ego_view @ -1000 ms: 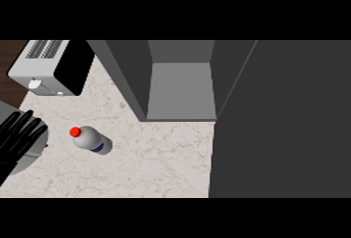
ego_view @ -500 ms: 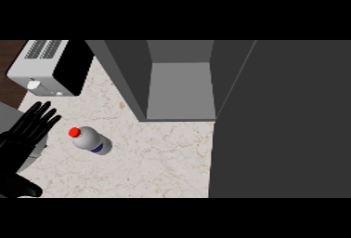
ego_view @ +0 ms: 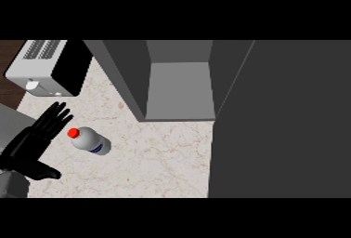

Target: Pick up the bottled water, place it into the cabinet and close the cabinet

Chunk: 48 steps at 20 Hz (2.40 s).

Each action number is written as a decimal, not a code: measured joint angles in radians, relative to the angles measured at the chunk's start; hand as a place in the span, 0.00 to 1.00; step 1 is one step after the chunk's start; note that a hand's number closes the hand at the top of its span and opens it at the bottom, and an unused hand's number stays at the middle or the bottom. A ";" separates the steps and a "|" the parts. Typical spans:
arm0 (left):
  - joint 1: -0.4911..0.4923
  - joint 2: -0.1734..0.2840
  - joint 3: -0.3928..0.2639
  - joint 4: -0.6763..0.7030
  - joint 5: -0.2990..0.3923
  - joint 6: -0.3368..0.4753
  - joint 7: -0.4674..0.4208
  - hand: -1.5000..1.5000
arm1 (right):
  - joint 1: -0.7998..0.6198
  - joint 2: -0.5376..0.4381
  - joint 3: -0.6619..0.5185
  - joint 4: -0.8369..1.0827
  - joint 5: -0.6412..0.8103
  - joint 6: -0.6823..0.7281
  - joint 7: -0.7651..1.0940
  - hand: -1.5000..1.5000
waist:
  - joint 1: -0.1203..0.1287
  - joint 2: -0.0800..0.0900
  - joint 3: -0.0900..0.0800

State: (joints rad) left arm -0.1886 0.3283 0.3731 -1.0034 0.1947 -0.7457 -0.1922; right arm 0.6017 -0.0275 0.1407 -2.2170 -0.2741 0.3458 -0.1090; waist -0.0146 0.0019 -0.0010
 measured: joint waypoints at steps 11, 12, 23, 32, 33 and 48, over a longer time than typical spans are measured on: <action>-0.159 0.026 -0.024 0.418 -0.117 0.027 -0.173 0.00 | 0.018 -0.019 -0.025 -0.008 -0.034 0.023 -0.001 0.00 | -0.005 0.002 0.000; -0.177 0.026 -0.026 0.458 -0.128 0.036 -0.191 0.00 | 0.016 -0.021 -0.028 -0.011 -0.042 0.024 0.005 0.00 | -0.006 0.002 -0.001; -0.260 0.015 -0.066 0.676 -0.206 0.090 -0.332 0.00 | -0.010 -0.009 -0.010 0.003 -0.010 0.022 0.006 0.00 | -0.012 0.006 -0.002; -0.307 -0.007 -0.059 0.762 -0.193 0.069 -0.331 0.00 | 0.011 0.000 0.008 0.008 0.006 0.028 -0.010 0.00 | -0.018 0.007 -0.003; -0.309 -0.015 -0.059 0.766 -0.190 0.062 -0.327 0.00 | 0.009 0.004 0.009 0.013 0.008 0.026 -0.013 0.00 | -0.017 0.007 -0.003; -0.317 -0.080 -0.064 0.771 -0.159 -0.033 -0.261 1.00 | -0.009 0.007 0.017 0.048 0.005 0.023 -0.018 0.00 | -0.013 0.006 -0.002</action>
State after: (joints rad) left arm -0.5057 0.2486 0.3092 -0.2321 0.0356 -0.7787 -0.4530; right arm 0.5925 -0.0202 0.1577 -2.1695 -0.2689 0.3688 -0.1271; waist -0.0272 0.0080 -0.0030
